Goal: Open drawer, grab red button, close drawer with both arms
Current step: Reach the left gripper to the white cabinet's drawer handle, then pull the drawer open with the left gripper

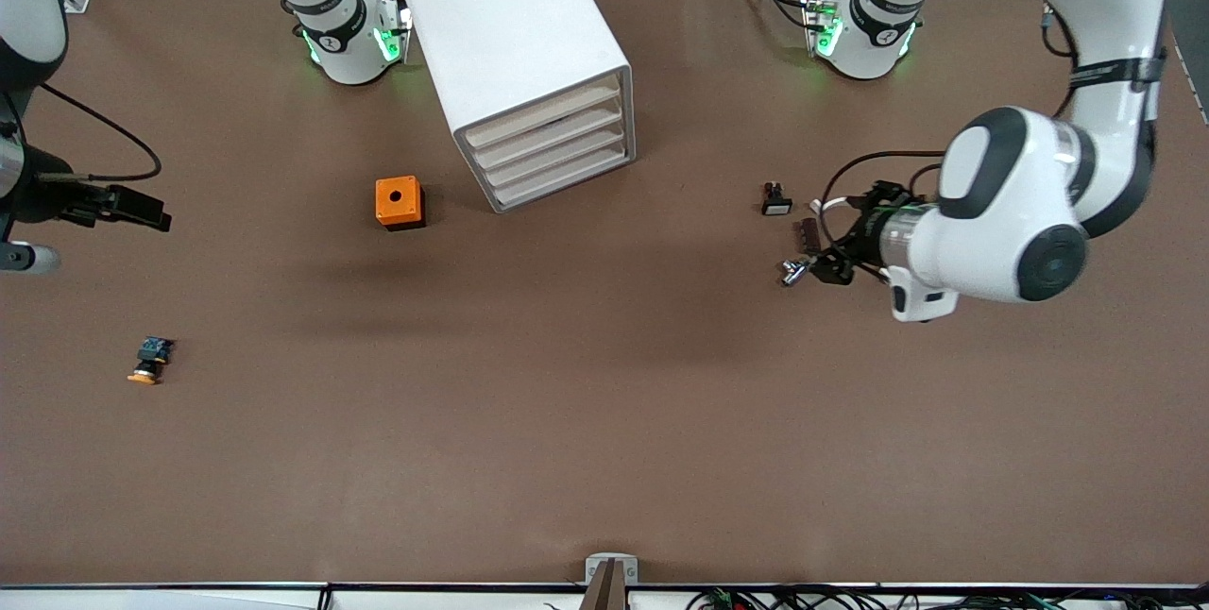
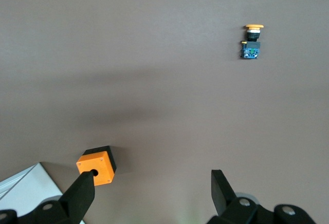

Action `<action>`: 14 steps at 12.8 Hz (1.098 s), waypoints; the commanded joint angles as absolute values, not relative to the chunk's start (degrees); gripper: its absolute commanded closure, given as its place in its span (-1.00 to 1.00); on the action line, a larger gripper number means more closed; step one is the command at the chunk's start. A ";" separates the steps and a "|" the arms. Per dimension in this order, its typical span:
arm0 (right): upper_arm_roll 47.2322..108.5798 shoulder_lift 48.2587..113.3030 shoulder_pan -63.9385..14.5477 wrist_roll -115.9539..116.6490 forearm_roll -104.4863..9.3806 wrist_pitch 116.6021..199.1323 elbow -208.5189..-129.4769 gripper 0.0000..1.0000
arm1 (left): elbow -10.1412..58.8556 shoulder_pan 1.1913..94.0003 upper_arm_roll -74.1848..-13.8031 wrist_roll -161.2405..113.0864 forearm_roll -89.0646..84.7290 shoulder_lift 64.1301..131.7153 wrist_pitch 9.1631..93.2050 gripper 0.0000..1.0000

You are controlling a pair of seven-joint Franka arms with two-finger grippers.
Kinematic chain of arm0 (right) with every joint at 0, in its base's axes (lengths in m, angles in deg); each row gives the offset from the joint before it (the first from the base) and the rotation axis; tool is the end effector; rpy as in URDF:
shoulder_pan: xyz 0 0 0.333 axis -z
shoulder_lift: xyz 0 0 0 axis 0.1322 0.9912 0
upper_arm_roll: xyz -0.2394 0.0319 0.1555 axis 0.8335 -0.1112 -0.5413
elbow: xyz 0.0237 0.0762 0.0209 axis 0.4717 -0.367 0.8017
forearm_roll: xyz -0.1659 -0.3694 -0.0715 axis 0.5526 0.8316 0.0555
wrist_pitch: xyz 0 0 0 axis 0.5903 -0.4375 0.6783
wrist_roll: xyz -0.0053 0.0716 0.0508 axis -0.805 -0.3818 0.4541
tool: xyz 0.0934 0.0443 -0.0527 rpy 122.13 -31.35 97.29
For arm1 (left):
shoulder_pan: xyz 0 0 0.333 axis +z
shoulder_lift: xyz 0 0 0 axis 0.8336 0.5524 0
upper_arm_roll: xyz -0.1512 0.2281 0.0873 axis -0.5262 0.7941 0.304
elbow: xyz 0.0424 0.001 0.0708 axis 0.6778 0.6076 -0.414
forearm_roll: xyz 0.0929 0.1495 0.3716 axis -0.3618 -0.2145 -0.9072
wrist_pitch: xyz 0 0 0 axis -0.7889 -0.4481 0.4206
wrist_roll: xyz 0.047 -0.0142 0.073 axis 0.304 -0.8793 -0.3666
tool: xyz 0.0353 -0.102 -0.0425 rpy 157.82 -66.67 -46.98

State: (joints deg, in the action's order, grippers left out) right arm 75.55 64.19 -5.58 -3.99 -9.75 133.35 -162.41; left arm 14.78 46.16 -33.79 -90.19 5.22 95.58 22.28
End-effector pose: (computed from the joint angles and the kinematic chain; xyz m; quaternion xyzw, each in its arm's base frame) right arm 0.5954 -0.0537 0.4984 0.9966 -0.0378 -0.0726 0.0072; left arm 0.5845 -0.2209 0.3472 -0.8446 -0.4610 0.2701 0.0349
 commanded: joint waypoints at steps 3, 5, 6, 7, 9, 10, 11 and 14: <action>75.09 67.51 -3.82 -3.89 -7.81 132.25 -159.36 -1.00 | 9.56 38.99 -33.49 -108.56 10.17 102.69 21.74 -1.00; 75.09 67.51 -4.25 -7.64 -8.50 132.07 -159.36 -1.00 | 7.36 36.88 -33.49 -116.12 14.22 105.77 21.82 -1.00; 75.01 67.42 -4.61 -12.20 -8.68 131.72 -159.45 -1.00 | 6.48 36.52 -33.49 -119.28 17.37 107.44 22.35 -1.00; 74.66 67.34 -5.13 -16.68 -8.69 131.55 -159.45 -1.00 | 6.38 35.39 -33.49 -122.80 21.67 108.68 24.70 -1.00; 74.65 67.07 -7.15 -23.98 -8.77 131.37 -159.71 -1.00 | 6.38 32.67 -33.49 -130.96 27.05 110.96 30.15 -1.00; 74.65 67.07 -8.03 -27.50 -8.77 131.11 -159.89 -1.00 | 6.38 30.91 -33.49 -135.62 27.68 112.19 31.83 -1.00; 74.65 67.07 -8.38 -27.71 -8.69 130.41 -159.80 -1.00 | 6.38 29.41 -33.49 -139.93 29.08 113.07 32.37 -1.00; 74.65 67.07 -8.39 -27.97 -8.77 130.23 -159.89 -1.00 | 6.56 28.61 -33.49 -148.21 37.76 114.31 32.46 -1.00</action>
